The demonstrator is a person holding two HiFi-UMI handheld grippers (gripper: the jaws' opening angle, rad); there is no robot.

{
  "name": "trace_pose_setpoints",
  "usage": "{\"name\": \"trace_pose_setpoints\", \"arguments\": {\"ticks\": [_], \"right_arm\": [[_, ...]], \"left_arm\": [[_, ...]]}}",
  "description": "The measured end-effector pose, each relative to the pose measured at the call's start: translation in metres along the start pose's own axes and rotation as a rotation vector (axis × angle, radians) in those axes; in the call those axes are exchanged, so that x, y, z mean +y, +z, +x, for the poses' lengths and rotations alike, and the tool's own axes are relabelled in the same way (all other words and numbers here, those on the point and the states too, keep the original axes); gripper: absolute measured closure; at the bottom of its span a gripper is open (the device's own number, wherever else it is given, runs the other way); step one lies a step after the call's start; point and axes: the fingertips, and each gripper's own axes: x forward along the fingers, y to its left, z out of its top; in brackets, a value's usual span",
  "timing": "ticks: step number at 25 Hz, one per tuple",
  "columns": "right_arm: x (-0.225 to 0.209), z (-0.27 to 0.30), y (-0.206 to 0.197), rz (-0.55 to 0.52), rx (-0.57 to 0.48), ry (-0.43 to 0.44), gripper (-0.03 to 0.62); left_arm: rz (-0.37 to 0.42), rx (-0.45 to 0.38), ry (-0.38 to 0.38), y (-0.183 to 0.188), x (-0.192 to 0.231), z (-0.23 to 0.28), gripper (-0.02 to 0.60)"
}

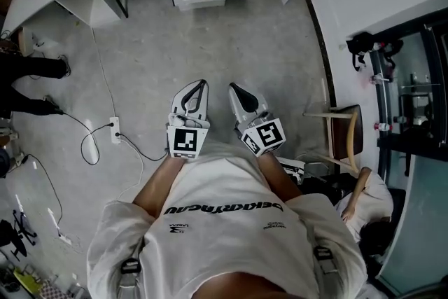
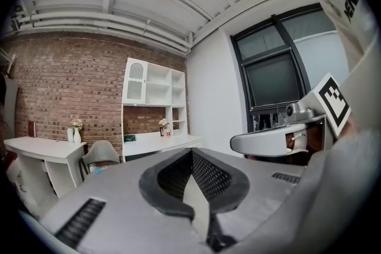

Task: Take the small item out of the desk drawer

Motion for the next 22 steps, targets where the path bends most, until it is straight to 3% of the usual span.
{"name": "trace_pose_setpoints", "arguments": {"ticks": [10, 17, 22], "right_arm": [[-0.080, 0.158, 0.047, 0.020, -0.014, -0.076, 0.597], [-0.099, 0.235, 0.068, 0.027, -0.036, -0.027, 0.597], [-0.124, 0.269, 0.062, 0.023, -0.005, -0.011, 0.597]], "left_arm": [[-0.020, 0.037, -0.083, 0.017, 0.118, 0.126, 0.584], [-0.044, 0.035, -0.093, 0.024, 0.178, 0.182, 0.584], [-0.058, 0.054, -0.108, 0.016, 0.198, 0.218, 0.584]]}}
